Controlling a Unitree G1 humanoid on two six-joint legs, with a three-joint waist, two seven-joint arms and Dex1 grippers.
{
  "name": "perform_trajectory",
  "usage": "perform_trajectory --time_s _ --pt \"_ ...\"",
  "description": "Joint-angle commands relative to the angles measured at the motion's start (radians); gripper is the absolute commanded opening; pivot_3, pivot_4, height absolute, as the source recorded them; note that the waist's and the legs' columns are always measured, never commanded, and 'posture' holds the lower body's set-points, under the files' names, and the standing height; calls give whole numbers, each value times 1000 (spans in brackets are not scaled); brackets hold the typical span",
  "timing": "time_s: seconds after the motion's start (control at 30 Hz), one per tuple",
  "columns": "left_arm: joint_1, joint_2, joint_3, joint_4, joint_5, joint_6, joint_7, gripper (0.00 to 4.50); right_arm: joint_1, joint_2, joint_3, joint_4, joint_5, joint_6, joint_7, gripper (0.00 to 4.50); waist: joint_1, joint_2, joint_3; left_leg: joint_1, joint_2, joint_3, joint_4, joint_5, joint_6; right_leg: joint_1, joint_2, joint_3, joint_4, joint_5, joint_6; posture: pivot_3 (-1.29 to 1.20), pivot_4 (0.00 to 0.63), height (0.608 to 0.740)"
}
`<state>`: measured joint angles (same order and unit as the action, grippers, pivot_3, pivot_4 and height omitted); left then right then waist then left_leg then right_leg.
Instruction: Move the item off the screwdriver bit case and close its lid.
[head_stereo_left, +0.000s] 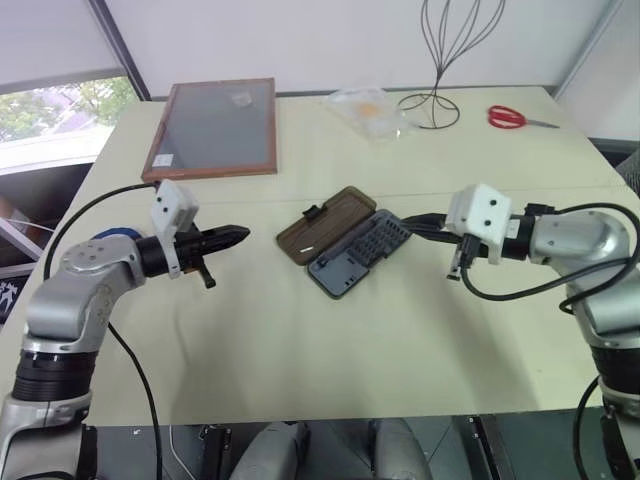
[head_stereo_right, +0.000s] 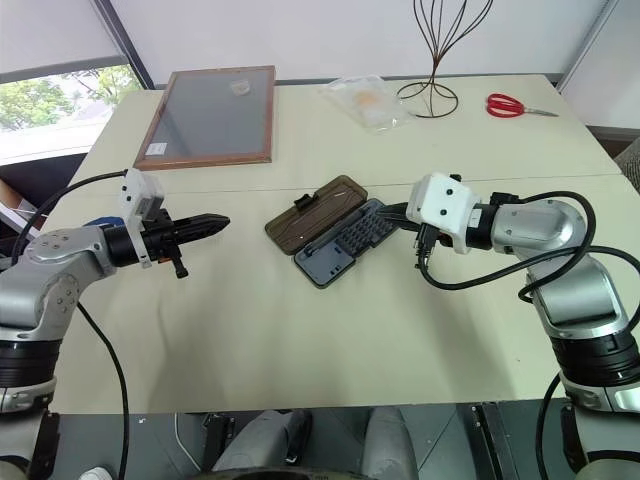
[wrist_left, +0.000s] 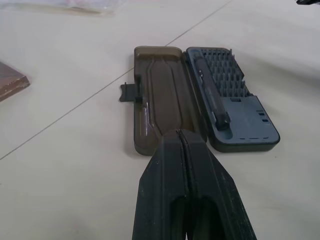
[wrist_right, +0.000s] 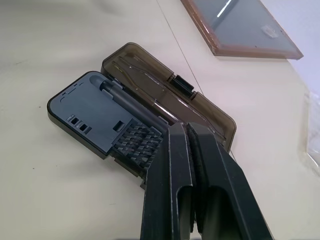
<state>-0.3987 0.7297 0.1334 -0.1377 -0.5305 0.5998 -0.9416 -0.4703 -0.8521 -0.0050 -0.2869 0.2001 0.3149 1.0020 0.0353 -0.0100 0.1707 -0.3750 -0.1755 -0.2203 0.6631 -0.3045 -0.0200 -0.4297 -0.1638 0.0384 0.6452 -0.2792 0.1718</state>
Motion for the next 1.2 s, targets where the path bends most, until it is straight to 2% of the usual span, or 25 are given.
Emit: perform_trajectory --time_s 0.03,1.2 --pt "-26 11 4 -2 19 -36 2 0 -19 -16 -20 -15 4 -22 1 61 0 0 0 0 0 0 0 0 0 0 0 0 0 0 0 0 150 740" --pt "-36 -12 -6 -17 5 2 29 0 -49 16 3 27 -8 -45 -26 61 -1 0 0 0 0 0 0 0 0 0 0 0 0 0 0 0 150 740"
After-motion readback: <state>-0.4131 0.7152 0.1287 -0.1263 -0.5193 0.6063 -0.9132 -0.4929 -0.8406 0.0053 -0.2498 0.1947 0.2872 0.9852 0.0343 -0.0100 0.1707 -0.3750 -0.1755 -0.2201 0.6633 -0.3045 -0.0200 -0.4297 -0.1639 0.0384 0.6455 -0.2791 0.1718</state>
